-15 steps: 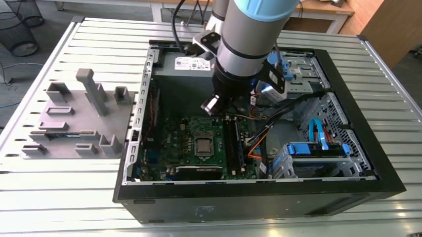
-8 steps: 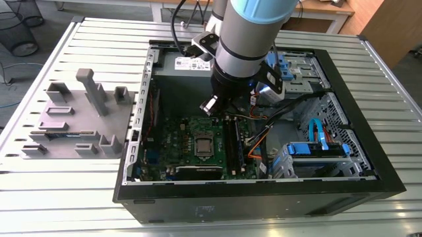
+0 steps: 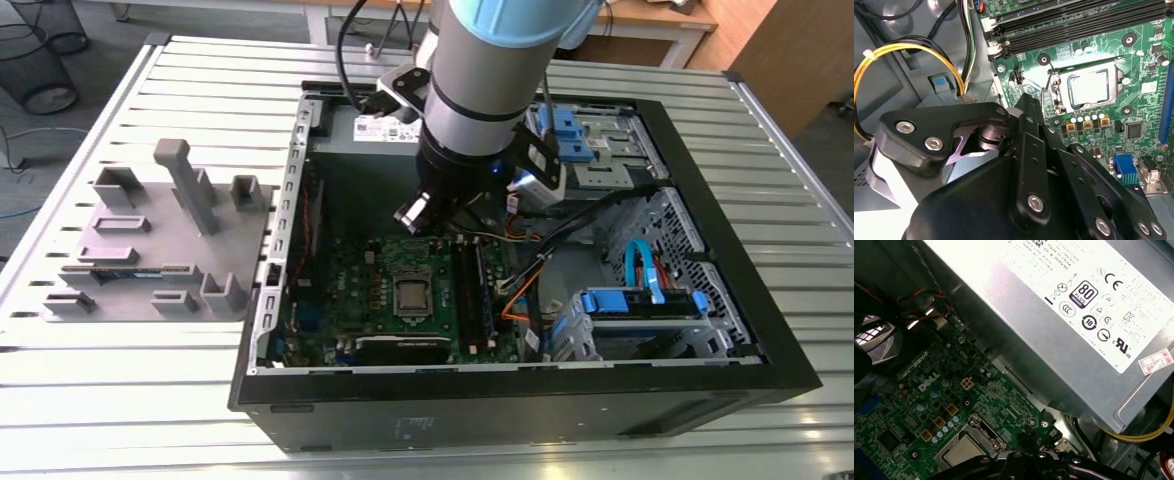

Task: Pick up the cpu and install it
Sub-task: 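Install the first cpu locking lever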

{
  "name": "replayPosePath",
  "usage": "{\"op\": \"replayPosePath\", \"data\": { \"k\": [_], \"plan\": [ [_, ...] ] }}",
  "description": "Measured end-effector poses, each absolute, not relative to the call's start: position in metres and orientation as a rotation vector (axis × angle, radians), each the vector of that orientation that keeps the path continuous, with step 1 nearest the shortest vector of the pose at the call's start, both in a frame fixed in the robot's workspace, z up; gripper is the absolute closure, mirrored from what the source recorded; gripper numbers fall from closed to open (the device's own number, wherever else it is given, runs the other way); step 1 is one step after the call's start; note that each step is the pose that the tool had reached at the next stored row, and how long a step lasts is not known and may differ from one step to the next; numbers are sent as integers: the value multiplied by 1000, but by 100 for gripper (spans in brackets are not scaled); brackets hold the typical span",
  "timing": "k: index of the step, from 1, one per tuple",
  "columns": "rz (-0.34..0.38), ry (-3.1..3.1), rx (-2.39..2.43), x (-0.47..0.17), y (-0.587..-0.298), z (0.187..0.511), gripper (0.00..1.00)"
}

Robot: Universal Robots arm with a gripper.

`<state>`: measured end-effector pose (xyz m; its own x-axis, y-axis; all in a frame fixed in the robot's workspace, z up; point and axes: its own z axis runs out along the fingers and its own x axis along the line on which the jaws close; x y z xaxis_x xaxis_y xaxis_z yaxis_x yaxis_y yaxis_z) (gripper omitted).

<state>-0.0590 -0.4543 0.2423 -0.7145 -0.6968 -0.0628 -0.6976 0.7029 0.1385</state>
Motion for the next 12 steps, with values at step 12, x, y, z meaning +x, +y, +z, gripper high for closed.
{"op": "replayPosePath", "data": {
  "k": [12],
  "plan": [
    [224, 2910, -1152, -59, -463, 237, 89]
  ]
}}
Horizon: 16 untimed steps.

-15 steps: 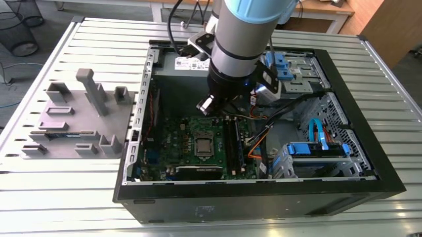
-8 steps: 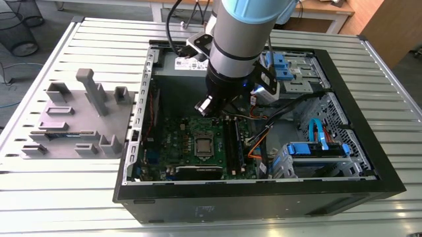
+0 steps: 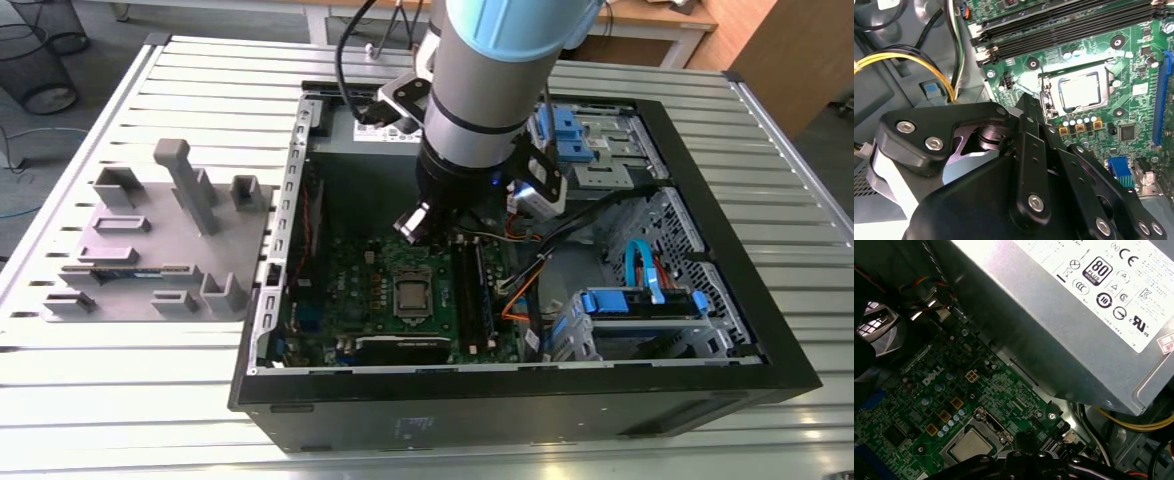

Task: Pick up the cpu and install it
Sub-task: 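Install the first cpu locking lever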

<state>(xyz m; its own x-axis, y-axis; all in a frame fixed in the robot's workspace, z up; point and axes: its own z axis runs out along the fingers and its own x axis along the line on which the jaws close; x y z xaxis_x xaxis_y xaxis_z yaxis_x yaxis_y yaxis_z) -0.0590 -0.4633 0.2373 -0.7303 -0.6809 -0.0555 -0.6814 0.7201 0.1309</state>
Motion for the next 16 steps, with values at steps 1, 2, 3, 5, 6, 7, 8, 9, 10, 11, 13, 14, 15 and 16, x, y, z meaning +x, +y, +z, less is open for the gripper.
{"op": "replayPosePath", "data": {
  "k": [1, 2, 3, 5, 6, 7, 8, 9, 10, 11, 13, 14, 15, 16],
  "plan": [
    [223, 2911, -1151, -59, -465, 237, 89],
    [223, 2911, -1150, -59, -466, 236, 89],
    [223, 2912, -1149, -59, -467, 235, 89],
    [223, 2912, -1147, -59, -470, 234, 89],
    [223, 2913, -1147, -59, -471, 234, 89],
    [223, 2913, -1146, -59, -472, 233, 89],
    [223, 2913, -1145, -59, -473, 232, 89],
    [223, 2913, -1144, -59, -474, 232, 89],
    [223, 2914, -1144, -59, -475, 231, 89],
    [223, 2914, -1144, -60, -475, 230, 89],
    [223, 2914, -1142, -60, -477, 228, 89],
    [223, 2914, -1142, -60, -477, 228, 89],
    [223, 2914, -1142, -60, -477, 227, 89],
    [222, 2914, -1142, -60, -477, 227, 89]
  ]
}}
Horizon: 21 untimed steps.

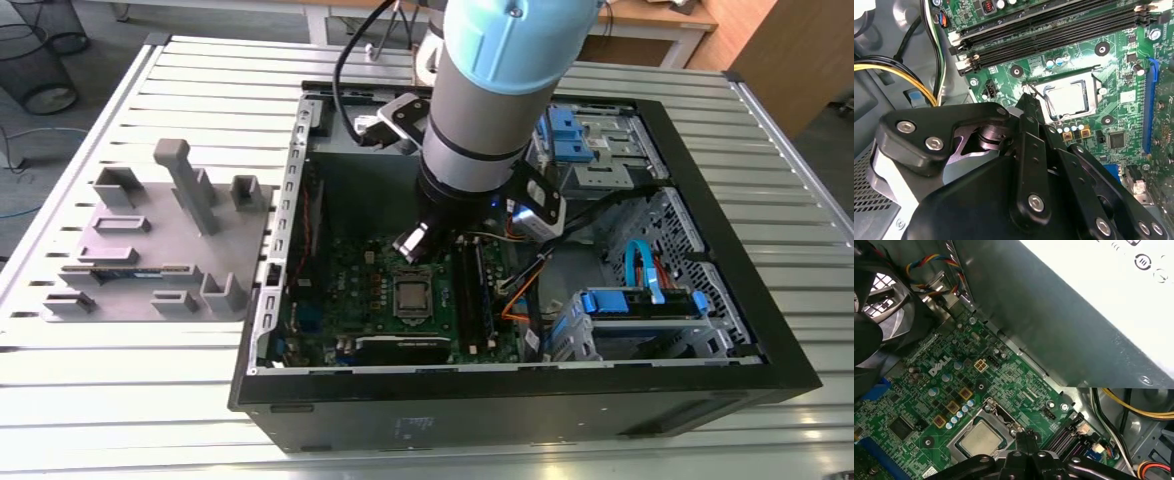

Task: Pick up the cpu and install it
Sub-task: 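Install the first cpu locking lever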

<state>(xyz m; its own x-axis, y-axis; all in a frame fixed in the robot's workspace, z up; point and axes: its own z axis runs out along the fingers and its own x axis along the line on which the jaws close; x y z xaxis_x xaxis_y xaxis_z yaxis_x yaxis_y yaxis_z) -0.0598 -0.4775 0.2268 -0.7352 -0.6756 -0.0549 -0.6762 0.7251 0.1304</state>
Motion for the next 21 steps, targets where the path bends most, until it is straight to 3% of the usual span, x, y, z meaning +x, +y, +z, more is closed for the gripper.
{"op": "replayPosePath", "data": {
  "k": [21],
  "plan": [
    [220, 2916, -1140, -60, -485, 224, 89]
  ]
}}
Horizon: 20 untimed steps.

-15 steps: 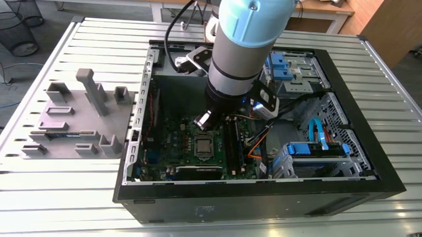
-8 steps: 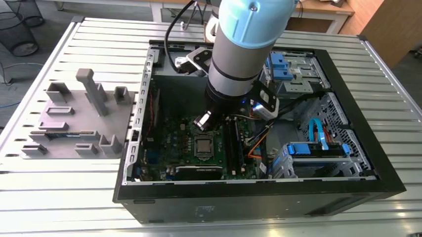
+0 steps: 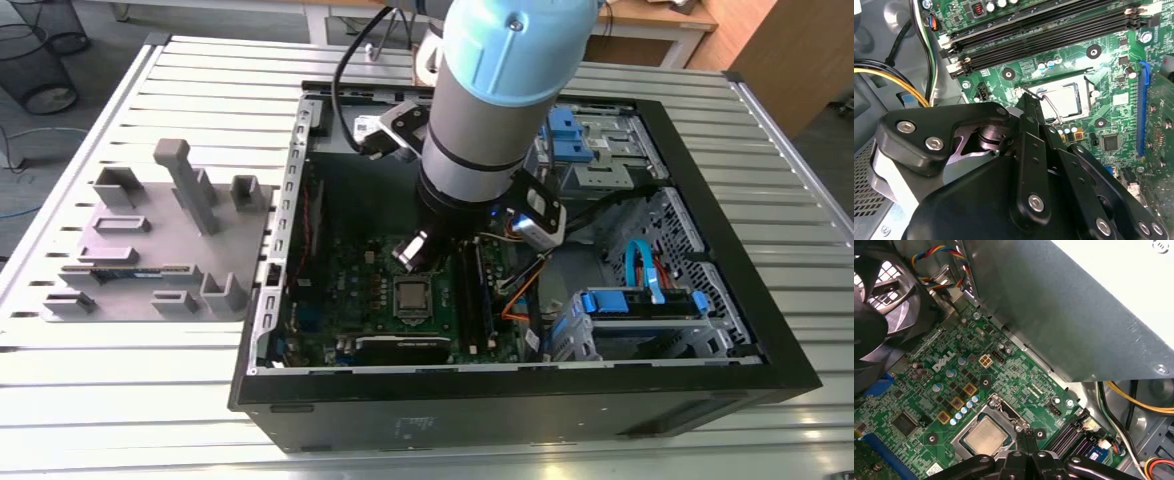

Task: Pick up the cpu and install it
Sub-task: 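Install the first cpu locking lever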

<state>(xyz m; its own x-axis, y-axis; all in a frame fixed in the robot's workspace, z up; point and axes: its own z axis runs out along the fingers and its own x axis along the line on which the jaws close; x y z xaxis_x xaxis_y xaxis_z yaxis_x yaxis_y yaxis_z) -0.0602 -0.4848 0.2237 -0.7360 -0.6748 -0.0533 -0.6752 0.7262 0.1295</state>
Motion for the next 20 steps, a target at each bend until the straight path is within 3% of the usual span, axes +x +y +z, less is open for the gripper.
{"op": "replayPosePath", "data": {
  "k": [20],
  "plan": [
    [203, 2936, -1100, -60, -493, 216, 89]
  ]
}}
